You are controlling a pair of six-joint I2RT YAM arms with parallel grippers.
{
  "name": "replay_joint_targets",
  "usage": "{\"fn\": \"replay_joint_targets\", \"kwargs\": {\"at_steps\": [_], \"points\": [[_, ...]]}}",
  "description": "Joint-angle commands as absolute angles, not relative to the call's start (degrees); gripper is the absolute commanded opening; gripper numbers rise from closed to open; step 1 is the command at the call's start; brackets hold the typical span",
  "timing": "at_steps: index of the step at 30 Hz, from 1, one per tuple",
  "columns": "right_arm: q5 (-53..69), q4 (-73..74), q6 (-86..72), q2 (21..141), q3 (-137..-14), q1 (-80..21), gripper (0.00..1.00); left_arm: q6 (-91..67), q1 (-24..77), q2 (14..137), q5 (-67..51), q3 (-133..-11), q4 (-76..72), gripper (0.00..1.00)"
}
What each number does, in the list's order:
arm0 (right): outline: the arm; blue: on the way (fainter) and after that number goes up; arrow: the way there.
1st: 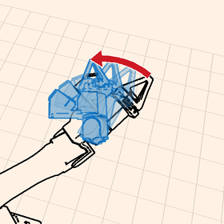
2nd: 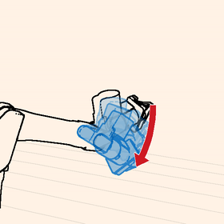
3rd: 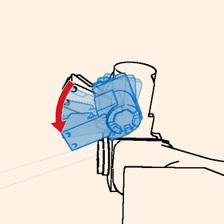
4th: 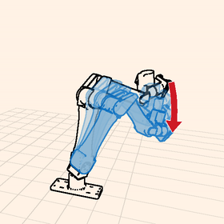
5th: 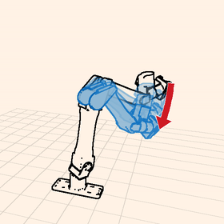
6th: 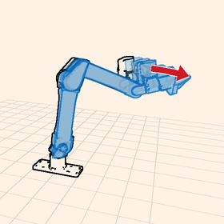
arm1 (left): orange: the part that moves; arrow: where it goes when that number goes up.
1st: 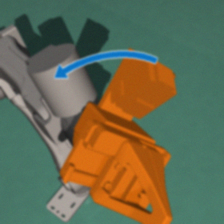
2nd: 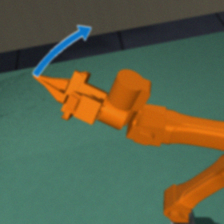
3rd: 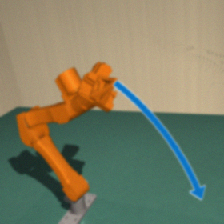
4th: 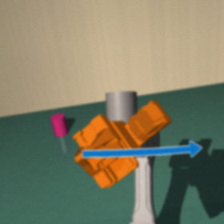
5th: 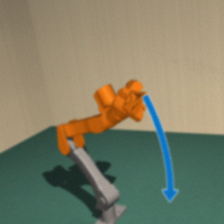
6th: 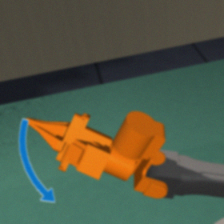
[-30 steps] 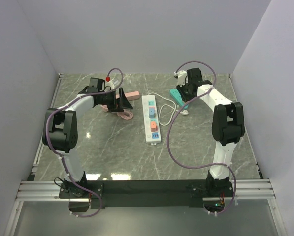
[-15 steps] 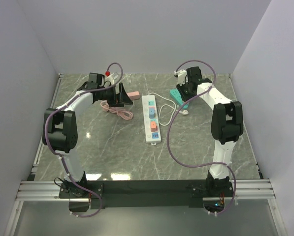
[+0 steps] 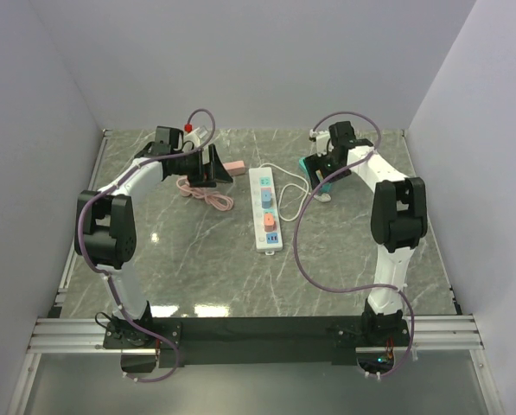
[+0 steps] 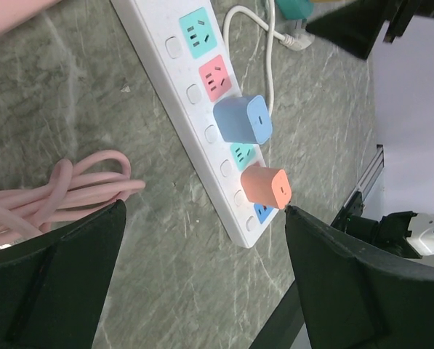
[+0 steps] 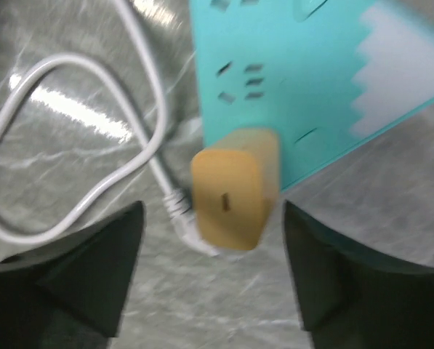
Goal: Insert the plug
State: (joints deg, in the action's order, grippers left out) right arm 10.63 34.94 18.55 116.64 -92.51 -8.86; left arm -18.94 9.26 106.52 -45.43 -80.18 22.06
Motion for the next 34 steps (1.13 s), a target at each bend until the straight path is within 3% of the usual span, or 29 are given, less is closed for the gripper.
{"fn": "replay_joint_targets", "kwargs": {"at_steps": [1,14,19,26,34], "points": [[13.88,38.68,15.56,115.85,-93.42,-9.14,0.9,-18.46,9.49,102.66,-45.0,-82.62,22.15,0.97],[-0.87,31.19,4.42,102.4,-92.98,-5.98,0.97,-22.48,8.09,97.92,-39.29,-87.63,24.8,0.97],[7.2,34.1,-4.3,96.69,-96.94,-2.2,0.98,-30.67,3.26,93.43,-29.92,-90.96,23.99,0.98],[12.65,27.17,-13.18,87.37,-92.12,-2.28,0.98,-30.77,0.79,89.21,-12.68,-98.08,30.58,0.99],[12.3,24.26,-12.74,81.13,-88.95,-2.29,0.99,-29.45,0.7,86.66,-8.36,-99.32,30.85,1.0]]}}
